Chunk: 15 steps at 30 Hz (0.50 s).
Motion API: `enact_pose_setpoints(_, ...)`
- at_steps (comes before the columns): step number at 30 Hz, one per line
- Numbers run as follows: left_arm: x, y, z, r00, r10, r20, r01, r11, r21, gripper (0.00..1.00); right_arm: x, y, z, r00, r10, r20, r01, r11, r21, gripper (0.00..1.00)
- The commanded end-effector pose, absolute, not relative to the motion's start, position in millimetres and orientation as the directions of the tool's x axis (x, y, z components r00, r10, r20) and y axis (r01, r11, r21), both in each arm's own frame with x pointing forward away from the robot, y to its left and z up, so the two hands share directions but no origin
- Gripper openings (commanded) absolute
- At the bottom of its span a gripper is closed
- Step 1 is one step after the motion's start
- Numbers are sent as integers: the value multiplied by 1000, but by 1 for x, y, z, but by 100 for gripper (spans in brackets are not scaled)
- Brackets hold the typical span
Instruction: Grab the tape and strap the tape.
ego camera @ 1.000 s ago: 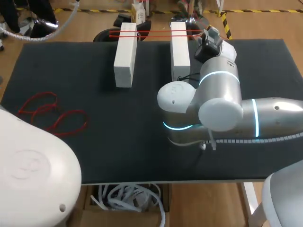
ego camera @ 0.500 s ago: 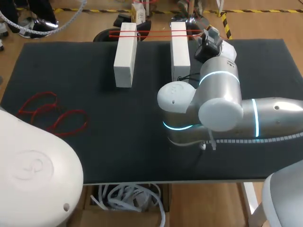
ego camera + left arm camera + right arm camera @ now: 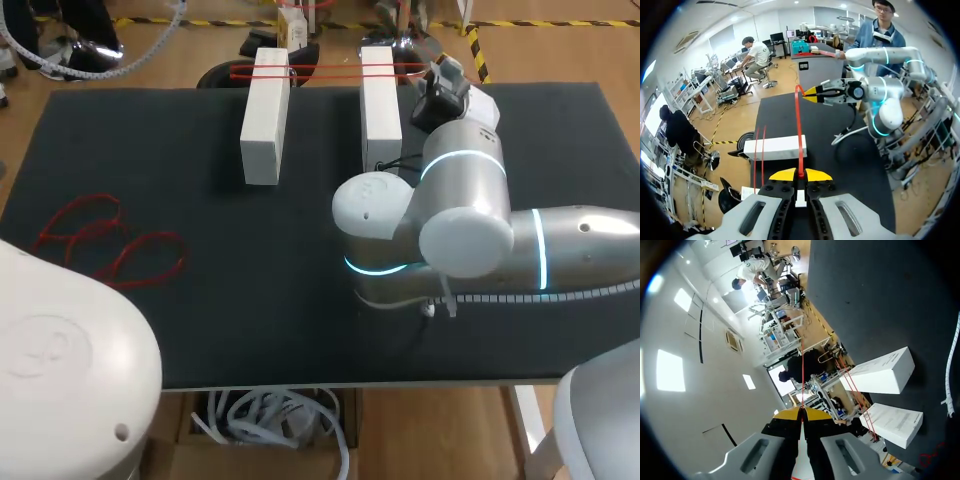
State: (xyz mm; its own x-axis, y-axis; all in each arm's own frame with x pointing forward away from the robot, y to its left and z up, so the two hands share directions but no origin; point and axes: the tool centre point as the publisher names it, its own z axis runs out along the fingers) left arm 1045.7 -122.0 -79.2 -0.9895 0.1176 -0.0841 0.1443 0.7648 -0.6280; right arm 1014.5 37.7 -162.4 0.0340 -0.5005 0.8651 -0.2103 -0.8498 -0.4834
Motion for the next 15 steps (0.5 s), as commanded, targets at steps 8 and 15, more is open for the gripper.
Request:
enact_pose_setpoints(8,1044,-122,-79,-990,117,-85,144,767,-626,0,1014,35,-163,66,-234,970,-157,-962,-221,0)
enact_pose_setpoints(15,1044,-122,-79,-990,117,-85,144,767,-626,0,1016,12,-147,-120,440,890,-86,-898,432,0)
